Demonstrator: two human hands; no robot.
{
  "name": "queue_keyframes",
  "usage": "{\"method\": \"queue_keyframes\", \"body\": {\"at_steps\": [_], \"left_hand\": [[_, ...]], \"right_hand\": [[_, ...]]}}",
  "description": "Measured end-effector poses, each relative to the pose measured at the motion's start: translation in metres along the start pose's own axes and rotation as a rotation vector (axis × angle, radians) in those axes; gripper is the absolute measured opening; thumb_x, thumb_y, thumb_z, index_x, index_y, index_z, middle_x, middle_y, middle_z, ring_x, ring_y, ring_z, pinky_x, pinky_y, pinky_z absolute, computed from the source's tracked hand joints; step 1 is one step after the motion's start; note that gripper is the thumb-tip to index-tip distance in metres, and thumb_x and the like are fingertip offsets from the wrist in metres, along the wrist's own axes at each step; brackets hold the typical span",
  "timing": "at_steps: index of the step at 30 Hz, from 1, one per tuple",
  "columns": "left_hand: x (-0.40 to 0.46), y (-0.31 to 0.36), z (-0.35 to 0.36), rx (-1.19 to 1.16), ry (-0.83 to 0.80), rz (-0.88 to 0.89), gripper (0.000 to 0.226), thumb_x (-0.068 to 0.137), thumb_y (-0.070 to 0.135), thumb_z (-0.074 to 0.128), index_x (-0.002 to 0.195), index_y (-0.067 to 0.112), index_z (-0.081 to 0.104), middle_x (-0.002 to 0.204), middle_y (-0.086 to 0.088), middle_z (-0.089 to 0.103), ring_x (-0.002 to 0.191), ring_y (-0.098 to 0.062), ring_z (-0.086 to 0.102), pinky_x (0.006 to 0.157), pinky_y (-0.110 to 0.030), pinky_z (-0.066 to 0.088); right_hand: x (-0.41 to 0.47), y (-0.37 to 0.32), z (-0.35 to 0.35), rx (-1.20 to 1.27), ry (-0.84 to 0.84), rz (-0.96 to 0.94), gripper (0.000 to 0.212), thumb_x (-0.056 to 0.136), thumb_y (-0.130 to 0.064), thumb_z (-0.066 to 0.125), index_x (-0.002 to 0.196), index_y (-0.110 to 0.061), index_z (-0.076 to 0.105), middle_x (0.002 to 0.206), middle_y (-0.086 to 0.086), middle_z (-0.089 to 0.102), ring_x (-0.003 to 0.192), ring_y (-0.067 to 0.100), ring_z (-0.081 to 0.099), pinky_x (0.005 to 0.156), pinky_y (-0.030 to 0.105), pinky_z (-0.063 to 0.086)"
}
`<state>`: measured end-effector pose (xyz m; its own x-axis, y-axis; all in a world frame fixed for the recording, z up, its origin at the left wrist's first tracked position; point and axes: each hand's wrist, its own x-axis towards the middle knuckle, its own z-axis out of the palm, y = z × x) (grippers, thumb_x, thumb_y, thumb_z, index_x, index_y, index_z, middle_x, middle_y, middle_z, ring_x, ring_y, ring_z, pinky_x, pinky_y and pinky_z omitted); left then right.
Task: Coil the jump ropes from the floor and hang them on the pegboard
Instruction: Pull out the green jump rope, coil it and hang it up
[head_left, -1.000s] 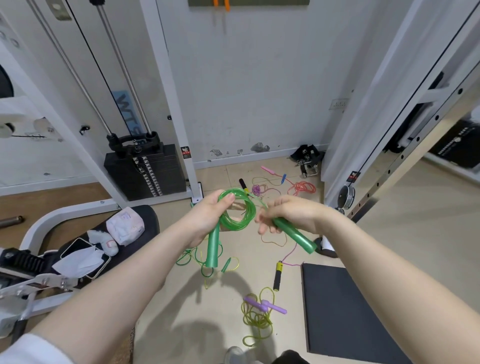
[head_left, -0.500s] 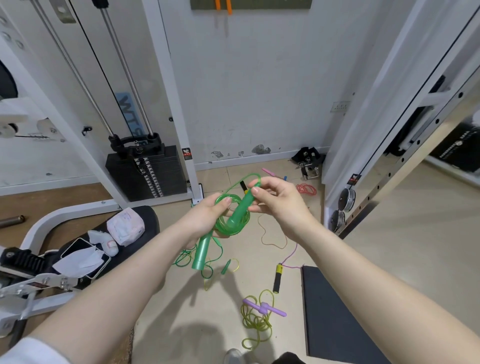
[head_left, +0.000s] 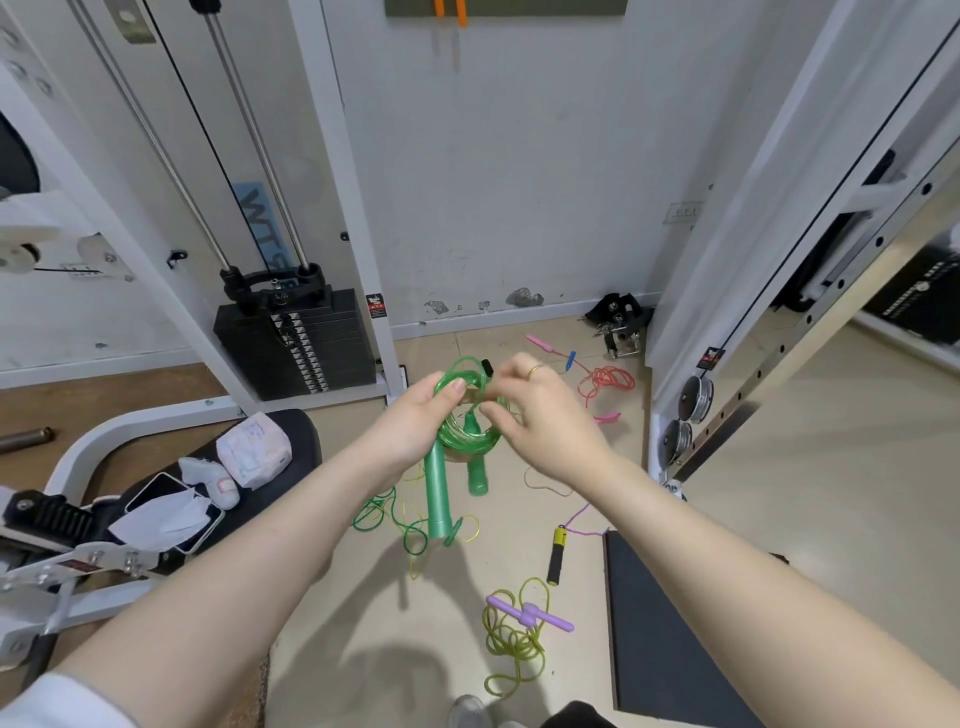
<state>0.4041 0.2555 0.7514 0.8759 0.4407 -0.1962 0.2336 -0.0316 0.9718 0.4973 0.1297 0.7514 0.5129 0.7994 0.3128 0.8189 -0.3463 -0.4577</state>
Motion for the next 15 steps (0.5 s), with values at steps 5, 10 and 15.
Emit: {"method": "queue_keyframes", "body": {"at_steps": [5,10,15], "left_hand": [[-0.001,0.009,0.000,-0.131,-0.117,-0.014,0.025,0.099,0.030,0.038,0.112,0.020,0.056,0.098,-0.003,0.068,0.073,-0.017,0.066,0.055,-0.029,0.054],[0.002,0.024,0.002,-0.164,-0.127,0.063,0.022,0.100,0.025,0.036,0.101,0.013,0.054,0.068,0.005,0.068,0.060,-0.016,0.063,0.051,-0.026,0.052],[0.008,0.033,0.001,-0.132,-0.141,0.069,0.023,0.100,0.028,0.037,0.101,0.016,0.056,0.078,0.003,0.072,0.064,-0.017,0.067,0.056,-0.029,0.055]], "right_hand": [[0.015,0.001,-0.017,1.023,-0.152,0.427,0.037,0.083,-0.034,0.062,0.114,-0.020,0.049,0.119,0.001,0.054,0.107,0.015,0.055,0.097,0.031,0.043],[0.013,0.002,-0.008,1.188,-0.361,0.394,0.046,0.083,-0.038,0.050,0.122,-0.013,0.047,0.089,0.006,0.059,0.073,0.016,0.053,0.064,0.026,0.044],[0.012,0.007,-0.021,0.547,-0.248,0.162,0.025,0.083,-0.060,0.032,0.077,-0.063,0.057,0.074,-0.025,0.062,0.066,-0.001,0.046,0.062,0.015,0.034]]}}
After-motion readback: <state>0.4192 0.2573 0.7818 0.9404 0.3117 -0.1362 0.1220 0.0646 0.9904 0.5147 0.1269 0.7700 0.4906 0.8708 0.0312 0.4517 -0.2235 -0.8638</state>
